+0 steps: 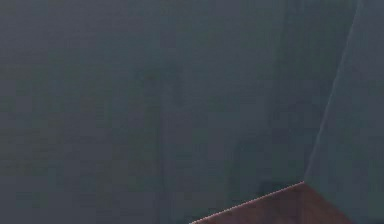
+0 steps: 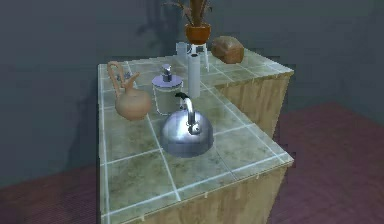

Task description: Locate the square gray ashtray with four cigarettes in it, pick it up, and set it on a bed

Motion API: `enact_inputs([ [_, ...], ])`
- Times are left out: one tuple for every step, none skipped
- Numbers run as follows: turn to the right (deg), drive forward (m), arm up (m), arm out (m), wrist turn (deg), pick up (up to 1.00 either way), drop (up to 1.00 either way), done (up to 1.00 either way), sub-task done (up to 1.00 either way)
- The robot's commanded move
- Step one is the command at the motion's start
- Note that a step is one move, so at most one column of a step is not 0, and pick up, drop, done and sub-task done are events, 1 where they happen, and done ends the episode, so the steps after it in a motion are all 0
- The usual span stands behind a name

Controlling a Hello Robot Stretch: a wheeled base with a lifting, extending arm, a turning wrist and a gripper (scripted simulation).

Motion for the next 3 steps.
enact_inputs([
  [-18.0, 0.00, 0.00, 0.00, 0.0, 0.00, 0.00, 0.00, 0.00],
  [0.0, 0.10, 0.00, 0.00, 0.0, 0.00, 0.00, 0.00, 0.00],
  [33.0, 0.00, 0.00, 0.00, 0.0, 0.00, 0.00, 0.00, 0.00],
])
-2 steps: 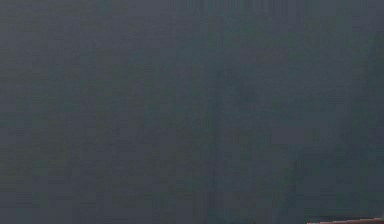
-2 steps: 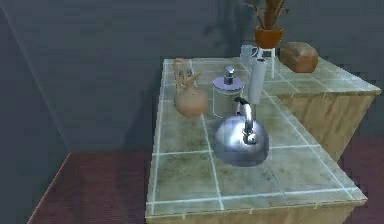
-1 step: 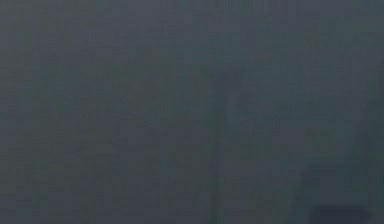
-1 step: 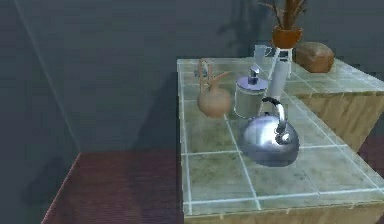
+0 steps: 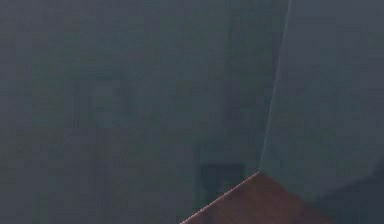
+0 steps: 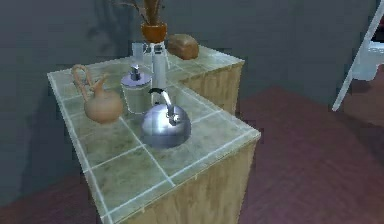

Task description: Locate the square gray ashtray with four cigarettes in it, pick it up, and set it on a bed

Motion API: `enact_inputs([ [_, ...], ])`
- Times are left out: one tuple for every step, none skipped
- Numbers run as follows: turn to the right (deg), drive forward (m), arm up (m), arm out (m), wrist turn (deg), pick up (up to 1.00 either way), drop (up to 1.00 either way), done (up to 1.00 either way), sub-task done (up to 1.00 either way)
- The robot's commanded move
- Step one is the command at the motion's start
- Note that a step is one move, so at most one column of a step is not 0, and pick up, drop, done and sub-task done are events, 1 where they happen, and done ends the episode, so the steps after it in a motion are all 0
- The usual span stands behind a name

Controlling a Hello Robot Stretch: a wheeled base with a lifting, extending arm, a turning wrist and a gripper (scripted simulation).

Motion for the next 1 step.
enact_inputs([
  [0.0, 0.30, 0.00, 0.00, 0.0, 0.00, 0.00, 0.00, 0.00],
])
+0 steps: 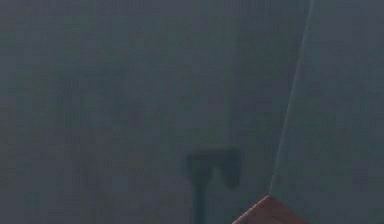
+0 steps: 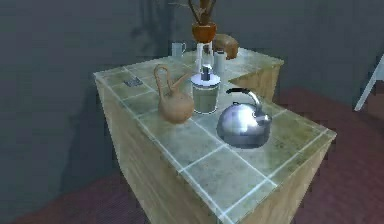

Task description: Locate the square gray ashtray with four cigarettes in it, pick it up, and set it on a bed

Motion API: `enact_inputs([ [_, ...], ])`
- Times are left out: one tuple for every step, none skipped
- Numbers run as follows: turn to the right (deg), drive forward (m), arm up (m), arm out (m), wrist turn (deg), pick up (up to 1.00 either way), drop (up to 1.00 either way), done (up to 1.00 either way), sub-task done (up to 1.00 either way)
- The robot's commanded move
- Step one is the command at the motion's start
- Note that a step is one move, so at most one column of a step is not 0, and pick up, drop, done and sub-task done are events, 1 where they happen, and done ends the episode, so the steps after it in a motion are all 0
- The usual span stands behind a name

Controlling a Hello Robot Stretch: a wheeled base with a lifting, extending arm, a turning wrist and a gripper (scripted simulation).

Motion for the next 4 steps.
enact_inputs([
  [45.0, 0.00, 0.00, 0.00, 0.0, 0.00, 0.00, 0.00, 0.00],
  [3.0, 0.00, 0.00, 0.00, 0.0, 0.00, 0.00, 0.00, 0.00],
  [0.0, 0.30, 0.00, 0.00, 0.0, 0.00, 0.00, 0.00, 0.00],
  [-45.0, 0.00, 0.00, 0.00, 0.0, 0.00, 0.00, 0.00, 0.00],
])
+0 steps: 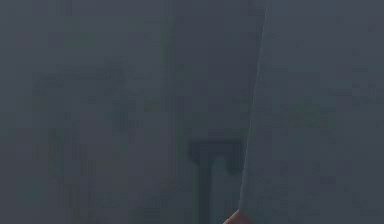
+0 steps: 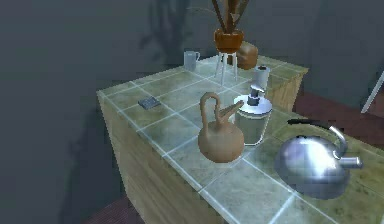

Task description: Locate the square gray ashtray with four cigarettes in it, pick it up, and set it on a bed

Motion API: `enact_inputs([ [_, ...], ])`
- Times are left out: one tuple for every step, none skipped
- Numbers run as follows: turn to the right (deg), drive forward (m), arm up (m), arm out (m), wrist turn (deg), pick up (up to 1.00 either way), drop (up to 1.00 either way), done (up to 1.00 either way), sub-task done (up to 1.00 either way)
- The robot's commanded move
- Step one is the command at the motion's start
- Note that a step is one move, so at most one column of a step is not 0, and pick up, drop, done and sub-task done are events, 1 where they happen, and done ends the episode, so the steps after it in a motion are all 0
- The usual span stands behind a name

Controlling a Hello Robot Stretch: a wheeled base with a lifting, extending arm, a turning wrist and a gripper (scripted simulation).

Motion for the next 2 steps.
enact_inputs([
  [-9.0, 0.00, 0.00, 0.00, 0.0, 0.00, 0.00, 0.00, 0.00],
  [45.0, 0.00, 0.00, 0.00, 0.0, 0.00, 0.00, 0.00, 0.00],
])
